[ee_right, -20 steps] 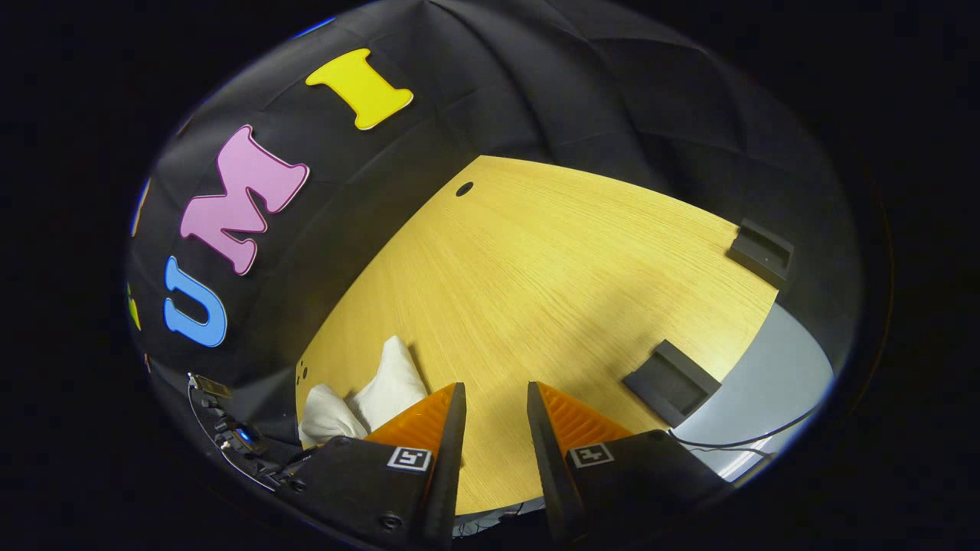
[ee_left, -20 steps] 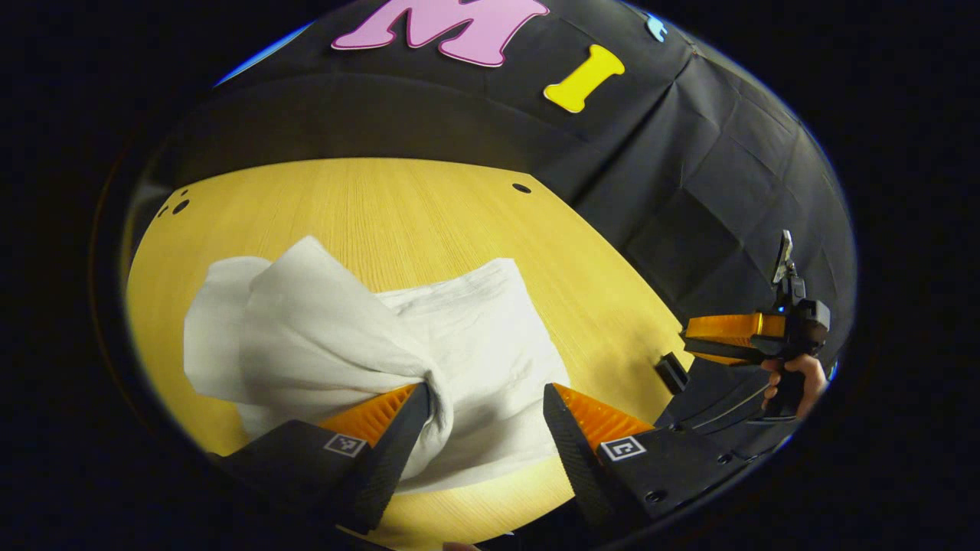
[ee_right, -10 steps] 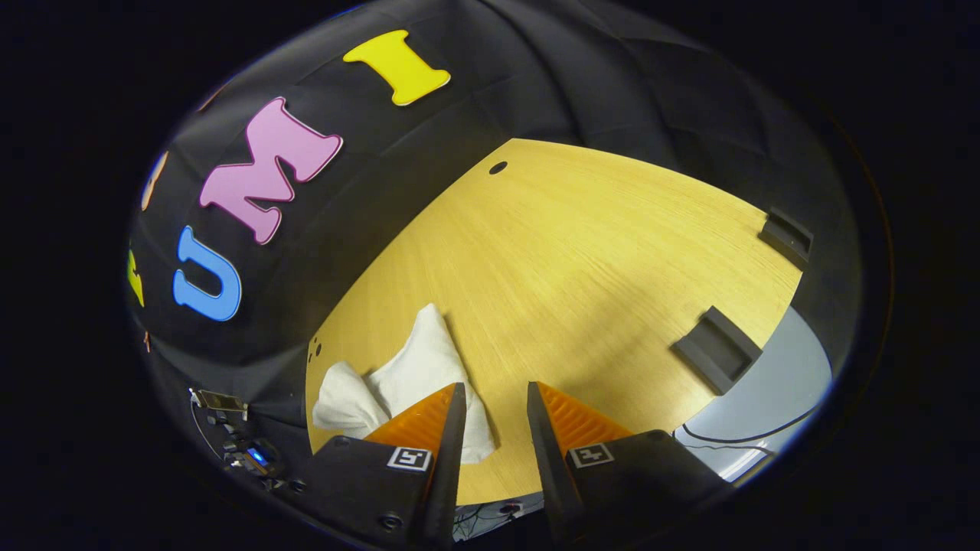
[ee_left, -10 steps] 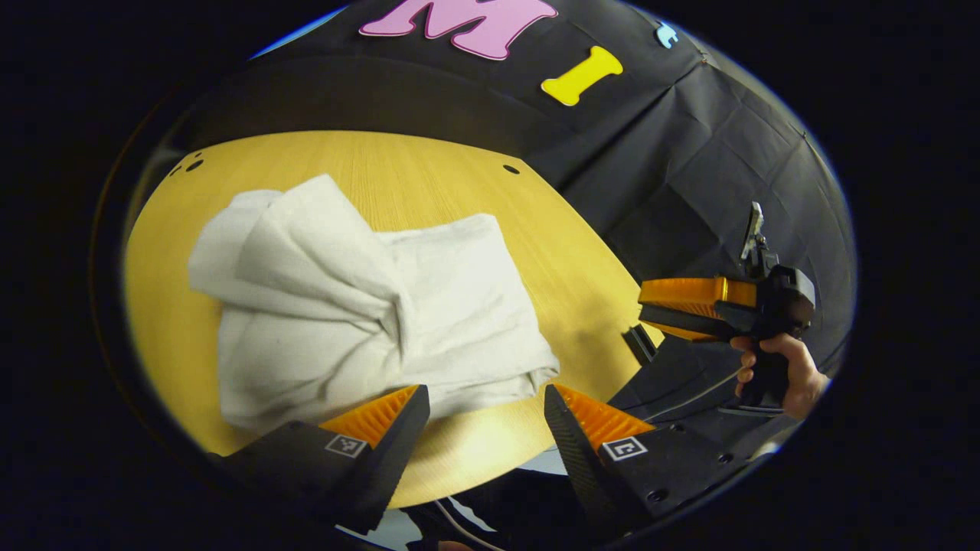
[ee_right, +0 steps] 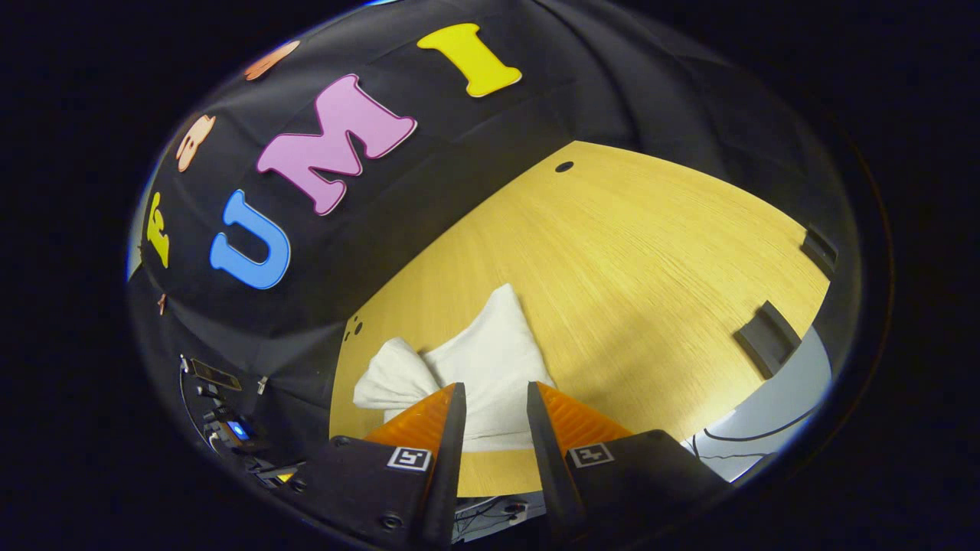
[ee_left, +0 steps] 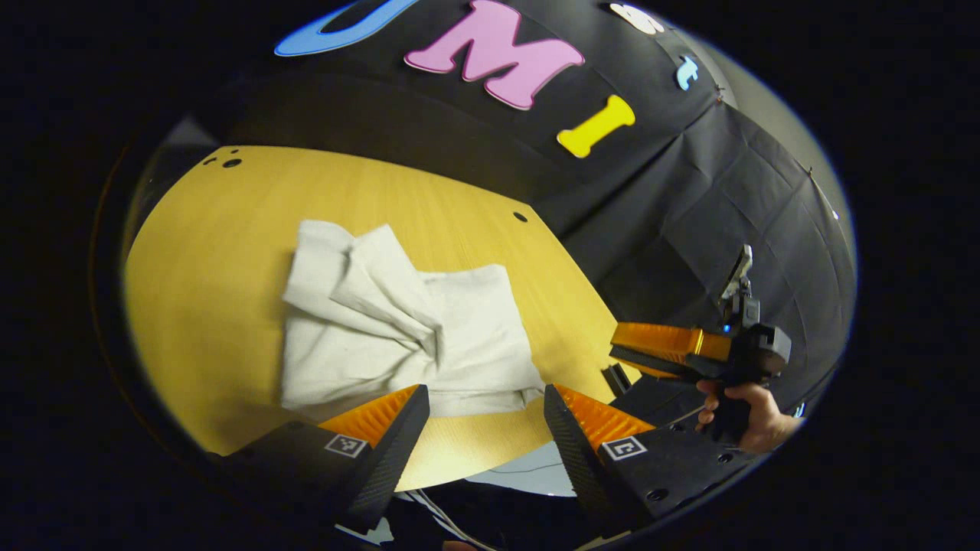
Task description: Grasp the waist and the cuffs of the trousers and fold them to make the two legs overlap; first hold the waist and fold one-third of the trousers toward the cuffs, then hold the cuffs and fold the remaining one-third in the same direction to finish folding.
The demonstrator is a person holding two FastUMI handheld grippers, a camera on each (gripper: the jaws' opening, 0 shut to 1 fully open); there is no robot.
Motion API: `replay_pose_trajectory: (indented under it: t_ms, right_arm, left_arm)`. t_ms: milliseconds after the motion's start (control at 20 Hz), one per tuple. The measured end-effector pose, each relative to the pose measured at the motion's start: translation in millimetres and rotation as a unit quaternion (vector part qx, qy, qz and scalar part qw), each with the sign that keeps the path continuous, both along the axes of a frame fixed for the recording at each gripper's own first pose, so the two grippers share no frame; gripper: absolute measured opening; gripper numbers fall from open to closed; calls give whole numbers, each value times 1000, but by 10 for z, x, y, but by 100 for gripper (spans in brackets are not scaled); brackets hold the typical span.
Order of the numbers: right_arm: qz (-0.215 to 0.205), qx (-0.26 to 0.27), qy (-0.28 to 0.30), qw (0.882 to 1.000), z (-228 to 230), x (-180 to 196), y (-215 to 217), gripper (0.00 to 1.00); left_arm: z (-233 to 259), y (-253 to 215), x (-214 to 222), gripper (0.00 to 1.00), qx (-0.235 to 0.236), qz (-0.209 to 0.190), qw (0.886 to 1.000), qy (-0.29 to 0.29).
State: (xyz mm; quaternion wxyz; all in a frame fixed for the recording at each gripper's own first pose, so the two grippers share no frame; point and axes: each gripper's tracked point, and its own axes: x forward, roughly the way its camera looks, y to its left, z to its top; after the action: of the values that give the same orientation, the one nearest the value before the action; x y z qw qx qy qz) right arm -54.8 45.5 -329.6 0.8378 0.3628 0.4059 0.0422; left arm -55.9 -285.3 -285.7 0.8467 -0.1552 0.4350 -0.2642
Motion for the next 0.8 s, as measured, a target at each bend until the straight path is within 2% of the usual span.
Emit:
replay_pose_trajectory:
  t_ms: [50, 150, 200, 250, 300, 450, 550, 650, 700, 750, 800]
  right_arm:
    - [3, 3, -7, 1000, 62, 19, 58, 50]
    - [12, 10, -22, 1000, 191, 59, 178, 58]
    - [16, 12, -28, 999, 252, 86, 236, 50]
    - [19, 15, -33, 999, 303, 106, 285, 60]
    - [23, 17, -38, 999, 338, 122, 331, 65]
    - [36, 15, -48, 998, 411, 138, 436, 68]
    - [44, 18, -50, 998, 426, 143, 521, 75]
    - [49, 31, -54, 997, 495, 150, 639, 77]
    - [57, 33, -55, 996, 511, 137, 697, 72]
    - [65, 31, -56, 996, 524, 117, 737, 86]
    - [71, 26, -56, 996, 529, 111, 765, 87]
  left_arm:
    - [74, 107, 74, 95, -1, 13, 1000, -8]
    - [191, 305, 227, 95, 1, 39, 999, -24]
    - [239, 426, 270, 95, 2, 52, 998, -29]
    - [266, 536, 308, 95, 3, 65, 997, -30]
    - [288, 633, 340, 95, 3, 77, 997, -31]
    - [282, 875, 374, 95, 1, 110, 994, -23]
    - [253, 955, 343, 95, -2, 120, 993, -11]
    - [218, 1041, 324, 95, 3, 128, 992, -5]
    - [220, 1074, 309, 95, 5, 132, 991, -4]
    - [226, 1098, 292, 95, 7, 135, 991, -3]
    - [237, 1119, 276, 95, 9, 138, 990, -2]
